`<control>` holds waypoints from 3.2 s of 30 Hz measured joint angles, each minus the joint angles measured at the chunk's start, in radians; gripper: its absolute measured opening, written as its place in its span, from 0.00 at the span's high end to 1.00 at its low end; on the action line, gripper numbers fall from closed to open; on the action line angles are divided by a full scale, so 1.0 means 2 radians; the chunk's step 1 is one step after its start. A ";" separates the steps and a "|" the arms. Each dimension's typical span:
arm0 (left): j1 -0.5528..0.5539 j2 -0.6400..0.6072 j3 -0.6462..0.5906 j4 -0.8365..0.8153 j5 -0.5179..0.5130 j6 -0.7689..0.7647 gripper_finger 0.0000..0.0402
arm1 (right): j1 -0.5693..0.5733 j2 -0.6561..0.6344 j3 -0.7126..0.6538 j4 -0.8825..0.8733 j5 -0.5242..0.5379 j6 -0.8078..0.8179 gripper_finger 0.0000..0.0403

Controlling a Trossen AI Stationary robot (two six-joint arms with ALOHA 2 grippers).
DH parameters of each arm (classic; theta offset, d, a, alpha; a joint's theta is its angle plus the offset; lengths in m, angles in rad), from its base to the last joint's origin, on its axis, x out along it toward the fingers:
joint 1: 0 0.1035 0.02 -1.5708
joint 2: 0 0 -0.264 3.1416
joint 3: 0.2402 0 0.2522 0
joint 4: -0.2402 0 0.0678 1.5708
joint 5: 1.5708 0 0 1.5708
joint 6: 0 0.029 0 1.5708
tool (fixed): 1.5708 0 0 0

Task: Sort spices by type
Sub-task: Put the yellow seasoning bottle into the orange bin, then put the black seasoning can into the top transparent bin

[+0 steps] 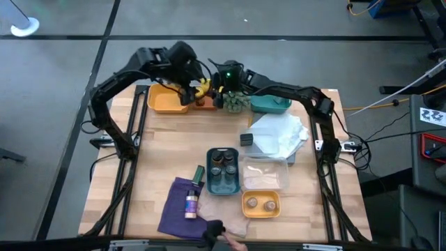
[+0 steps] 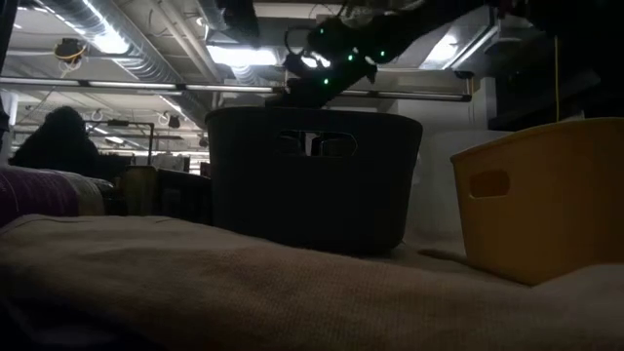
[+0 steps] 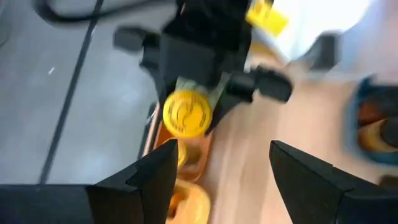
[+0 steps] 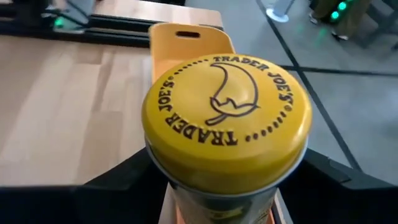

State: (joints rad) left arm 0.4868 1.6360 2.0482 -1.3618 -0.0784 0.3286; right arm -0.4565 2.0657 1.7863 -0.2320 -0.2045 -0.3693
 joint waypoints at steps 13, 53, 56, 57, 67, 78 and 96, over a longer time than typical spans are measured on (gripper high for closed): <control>0.049 0.000 -0.180 0.139 -0.044 0.079 0.41 | -0.008 0.032 0.000 0.045 0.001 0.041 0.37; 0.113 0.001 -0.375 0.384 0.011 0.069 0.41 | -0.008 0.071 -0.042 0.089 0.019 0.093 0.36; 0.113 0.001 -0.384 0.393 0.011 0.065 0.41 | -0.008 0.071 -0.047 0.091 0.019 0.093 0.38; 0.113 0.001 -0.387 0.395 0.012 0.064 0.41 | -0.008 0.071 -0.049 0.094 0.019 0.091 0.39; 0.101 0.000 -0.400 0.428 0.012 0.062 0.41 | -0.008 0.071 -0.063 0.122 0.019 0.089 0.33; 0.100 0.000 -0.400 0.438 0.012 0.062 0.41 | -0.008 0.071 -0.063 0.122 0.020 0.089 0.32; 0.099 -0.002 -0.400 0.437 0.011 0.043 0.41 | -0.008 0.066 -0.012 0.075 0.018 0.089 0.32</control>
State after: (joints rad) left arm 0.6847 1.6324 1.2491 -0.4882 -0.0558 0.4140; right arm -0.4717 2.1967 1.7617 -0.0815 -0.1680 -0.1916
